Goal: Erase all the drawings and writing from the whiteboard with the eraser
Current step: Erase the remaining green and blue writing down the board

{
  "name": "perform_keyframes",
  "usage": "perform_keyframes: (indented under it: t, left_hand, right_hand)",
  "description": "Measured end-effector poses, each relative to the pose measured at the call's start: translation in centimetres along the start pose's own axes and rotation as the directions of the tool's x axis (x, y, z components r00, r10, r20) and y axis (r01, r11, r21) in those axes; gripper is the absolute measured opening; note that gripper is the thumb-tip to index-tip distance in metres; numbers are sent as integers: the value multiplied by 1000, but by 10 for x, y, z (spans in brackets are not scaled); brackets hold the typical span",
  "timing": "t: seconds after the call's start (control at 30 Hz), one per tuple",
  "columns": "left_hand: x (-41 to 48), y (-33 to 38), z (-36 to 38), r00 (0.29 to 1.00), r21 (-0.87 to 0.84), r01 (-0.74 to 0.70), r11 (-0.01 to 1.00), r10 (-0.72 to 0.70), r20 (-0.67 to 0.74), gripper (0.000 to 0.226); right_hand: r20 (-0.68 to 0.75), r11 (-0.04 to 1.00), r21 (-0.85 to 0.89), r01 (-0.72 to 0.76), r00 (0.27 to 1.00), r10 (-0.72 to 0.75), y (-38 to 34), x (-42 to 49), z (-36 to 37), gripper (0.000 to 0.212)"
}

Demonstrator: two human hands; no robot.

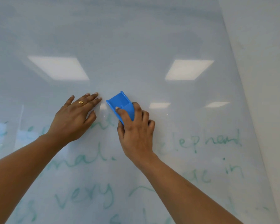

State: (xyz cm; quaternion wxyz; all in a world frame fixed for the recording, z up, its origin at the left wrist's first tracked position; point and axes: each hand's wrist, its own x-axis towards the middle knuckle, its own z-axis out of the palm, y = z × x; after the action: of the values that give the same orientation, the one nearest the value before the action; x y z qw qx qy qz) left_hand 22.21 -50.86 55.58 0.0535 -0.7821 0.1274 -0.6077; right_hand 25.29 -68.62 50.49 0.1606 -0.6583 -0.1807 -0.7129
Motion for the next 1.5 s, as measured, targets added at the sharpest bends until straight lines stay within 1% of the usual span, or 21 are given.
perform_keyframes:
  t: [0.1, 0.33, 0.4, 0.5, 0.57, 0.8, 1.13, 1.23, 1.33, 1.43, 1.5]
  left_hand:
    - [-1, 1, 1, 1000, -17, 13, 1000, -13, -4, 74]
    - [-1, 0, -1, 1000, -31, 15, 999, -15, 6, 76]
    - [0, 2, -1, 1000, -64, 27, 998, -27, 6, 78]
    - [0, 1, 0, 999, -154, 41, 987, -36, 36, 81]
    - [-2, -3, -2, 998, -190, 27, 981, -15, 65, 82]
    - [-16, -32, -8, 996, -138, -27, 990, 38, 76, 76]
    - [-41, -91, -18, 997, -75, 32, 997, -27, 70, 77]
    - [-48, -105, -21, 998, -72, 16, 997, -11, 68, 76]
    - [-48, -109, -20, 998, -112, 2, 994, 4, 59, 75]
    - [-49, -109, -17, 999, -143, 7, 990, -1, 43, 75]
    - [-50, -110, -15, 999, -164, 12, 986, -6, 36, 75]
  right_hand:
    - [-15, 1000, -13, -9, 1000, 9, 19, 2, -7, 38]
    - [-105, 982, -89, -164, 982, 154, 76, 17, -27, 36]
    - [-107, 975, -87, -203, 975, 193, 79, 21, -28, 35]
    - [-87, 952, -63, -299, 952, 293, 68, 23, -25, 35]
    - [-97, 948, -45, -316, 946, 310, 60, 24, -22, 35]
    - [-144, 980, -50, -191, 973, 182, 19, 20, -1, 35]
    - [-51, 995, -83, -60, 997, 56, -73, 8, 27, 35]
    - [-20, 997, -77, -9, 1000, 8, -97, -1, 37, 37]
    - [-20, 997, -75, 35, 999, -36, -103, -4, 41, 41]
    - [-14, 994, -66, 88, 996, -89, -95, -2, 38, 36]
    - [3, 994, -58, 95, 995, -95, -89, 0, 35, 35]
